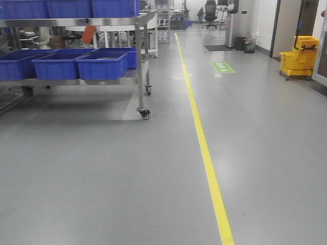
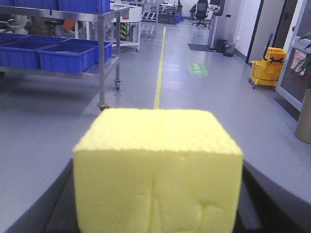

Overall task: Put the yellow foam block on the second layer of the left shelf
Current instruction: 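Drive the base away from the table holding the cube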

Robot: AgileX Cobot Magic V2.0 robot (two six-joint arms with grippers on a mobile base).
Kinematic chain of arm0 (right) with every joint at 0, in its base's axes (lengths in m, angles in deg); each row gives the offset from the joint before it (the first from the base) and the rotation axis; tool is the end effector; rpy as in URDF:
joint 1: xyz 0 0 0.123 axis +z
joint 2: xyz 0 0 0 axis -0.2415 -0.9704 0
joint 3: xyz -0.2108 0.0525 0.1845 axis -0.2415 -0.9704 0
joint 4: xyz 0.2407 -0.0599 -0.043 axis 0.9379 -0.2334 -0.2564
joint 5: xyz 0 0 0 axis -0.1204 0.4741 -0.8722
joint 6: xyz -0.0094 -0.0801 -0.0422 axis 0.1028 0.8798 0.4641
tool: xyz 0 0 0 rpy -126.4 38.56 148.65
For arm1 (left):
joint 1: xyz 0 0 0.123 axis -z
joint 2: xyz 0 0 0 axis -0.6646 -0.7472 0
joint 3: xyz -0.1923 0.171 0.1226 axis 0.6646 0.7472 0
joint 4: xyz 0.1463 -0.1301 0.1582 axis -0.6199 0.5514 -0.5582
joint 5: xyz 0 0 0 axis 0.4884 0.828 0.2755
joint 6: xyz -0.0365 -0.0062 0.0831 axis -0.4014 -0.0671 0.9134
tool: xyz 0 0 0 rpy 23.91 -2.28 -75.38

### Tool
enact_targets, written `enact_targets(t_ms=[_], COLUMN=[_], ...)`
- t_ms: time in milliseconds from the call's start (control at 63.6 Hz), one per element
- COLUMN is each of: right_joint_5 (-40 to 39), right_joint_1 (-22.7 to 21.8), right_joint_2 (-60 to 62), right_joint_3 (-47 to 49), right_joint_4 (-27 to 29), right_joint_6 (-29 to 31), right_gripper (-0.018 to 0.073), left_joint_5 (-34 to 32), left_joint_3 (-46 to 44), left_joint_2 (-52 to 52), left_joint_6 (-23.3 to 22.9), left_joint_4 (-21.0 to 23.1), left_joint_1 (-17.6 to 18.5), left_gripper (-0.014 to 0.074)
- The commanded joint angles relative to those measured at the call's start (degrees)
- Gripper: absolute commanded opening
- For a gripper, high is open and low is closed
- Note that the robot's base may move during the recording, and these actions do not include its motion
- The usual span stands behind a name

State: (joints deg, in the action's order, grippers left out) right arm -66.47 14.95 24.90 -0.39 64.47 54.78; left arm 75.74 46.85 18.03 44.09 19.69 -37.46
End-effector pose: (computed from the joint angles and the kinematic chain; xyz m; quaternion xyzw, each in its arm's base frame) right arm 0.0598 0.0010 0.2615 -0.0060 0.7114 0.0060 0.7027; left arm 0.0559 -0.0042 0.2073 0.0376 0.6934 -0.0138 0.7194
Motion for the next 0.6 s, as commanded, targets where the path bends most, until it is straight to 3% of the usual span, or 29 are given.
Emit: enact_targets(t_ms=[0,581], right_joint_5=[-5.4,-5.4], right_joint_1=[-0.3,-0.3], right_joint_2=[-0.7,-0.7], right_joint_3=[1.6,1.6], right_joint_4=[0.0,0.0], right_joint_6=[0.7,0.7], right_gripper=[0.0487,0.0487], left_joint_5=[-4.7,-4.7], left_joint_3=[1.5,1.5], left_joint_2=[1.2,1.2], left_joint_6=[-0.2,-0.2], left_joint_4=[0.3,0.3], left_joint_1=[0.4,0.5], left_gripper=[0.0124,0.0124])
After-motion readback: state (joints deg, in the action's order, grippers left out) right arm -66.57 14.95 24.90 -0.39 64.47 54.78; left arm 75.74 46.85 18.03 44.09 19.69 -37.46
